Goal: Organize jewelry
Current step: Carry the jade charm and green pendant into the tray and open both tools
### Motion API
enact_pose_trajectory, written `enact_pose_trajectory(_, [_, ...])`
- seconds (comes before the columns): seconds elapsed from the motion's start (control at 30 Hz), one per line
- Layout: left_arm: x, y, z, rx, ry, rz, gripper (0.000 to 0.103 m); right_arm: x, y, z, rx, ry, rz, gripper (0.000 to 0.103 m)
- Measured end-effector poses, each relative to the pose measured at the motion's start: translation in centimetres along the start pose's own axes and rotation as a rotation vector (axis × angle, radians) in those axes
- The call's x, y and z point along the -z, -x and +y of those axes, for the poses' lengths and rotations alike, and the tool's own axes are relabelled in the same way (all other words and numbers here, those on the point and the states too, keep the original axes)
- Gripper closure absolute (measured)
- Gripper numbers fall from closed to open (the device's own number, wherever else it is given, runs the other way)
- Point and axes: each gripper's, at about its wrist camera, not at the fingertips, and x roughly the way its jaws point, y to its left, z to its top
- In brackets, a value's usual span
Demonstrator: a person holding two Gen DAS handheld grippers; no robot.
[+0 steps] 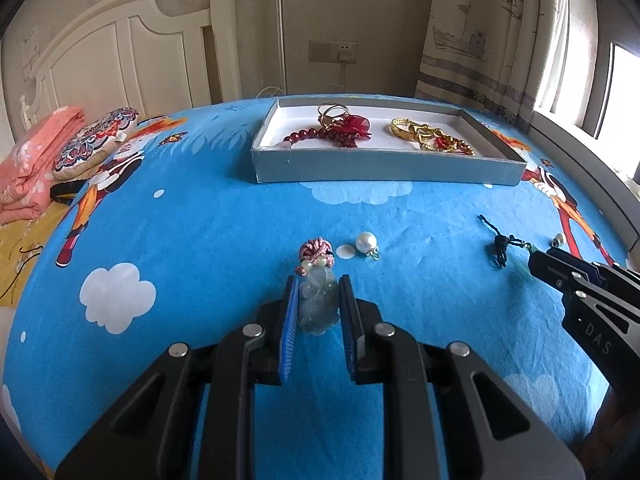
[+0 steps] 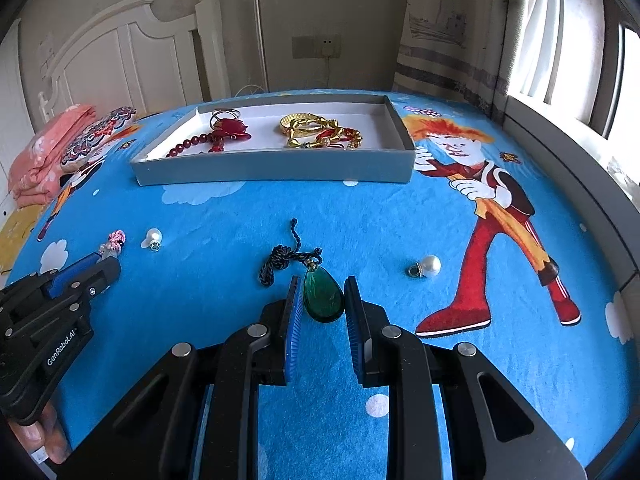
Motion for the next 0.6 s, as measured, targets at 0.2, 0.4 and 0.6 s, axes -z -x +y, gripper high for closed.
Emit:
enact_pose_trajectory(0.2, [-0.2,-0.1,0.0,-0.015,0.006,0.007,0.083,0.0,0.2,0.1,0.003,0.004,-0.009,0.081])
enact_pose_trajectory(0.4, [-0.6,-0.1,-0.6,-0.002,0.001,0.008,0.083,-0.2,0.1,0.0,-0.004,-0.009,-0.005,0.081])
enact_pose_trajectory(0.6, [-1.8,0.2,-0.8,-0.022,0.003,-0.012,0.083,-0.6,0.2,-0.1,-0.002,-0.021,-0.006,0.081])
